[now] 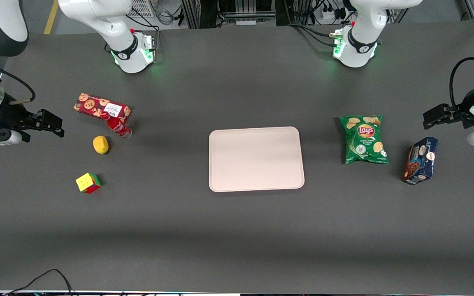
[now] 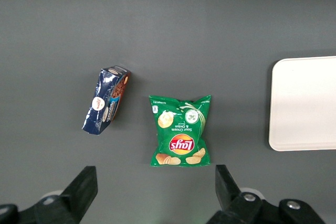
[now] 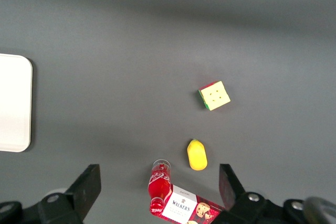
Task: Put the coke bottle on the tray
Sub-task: 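Move the right gripper down over the red Coca-Cola bottle's cap end, then close the right gripper on the bottle neck and lift it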
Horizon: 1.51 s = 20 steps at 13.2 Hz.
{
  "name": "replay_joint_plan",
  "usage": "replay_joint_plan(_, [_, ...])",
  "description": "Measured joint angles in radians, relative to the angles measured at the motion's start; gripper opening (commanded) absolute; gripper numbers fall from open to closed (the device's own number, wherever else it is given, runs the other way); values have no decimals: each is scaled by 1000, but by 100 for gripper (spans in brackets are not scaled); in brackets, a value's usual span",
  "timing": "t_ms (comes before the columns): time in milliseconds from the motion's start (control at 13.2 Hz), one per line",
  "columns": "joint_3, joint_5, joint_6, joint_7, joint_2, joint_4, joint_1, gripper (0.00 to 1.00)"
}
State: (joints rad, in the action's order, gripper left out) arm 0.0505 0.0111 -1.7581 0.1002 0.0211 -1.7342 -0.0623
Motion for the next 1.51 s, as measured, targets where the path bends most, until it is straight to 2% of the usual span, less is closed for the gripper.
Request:
replay_joint_plan(226, [-2, 0, 15, 0, 0, -19, 0, 100])
replay_joint_plan(453, [-4, 0, 5, 0, 20, -110, 0, 100])
replay_joint_plan(1057, [-5, 0, -426, 0, 258, -748, 0, 100])
replay_joint_plan(1509, [-6, 0, -490, 3, 282, -886, 0, 100])
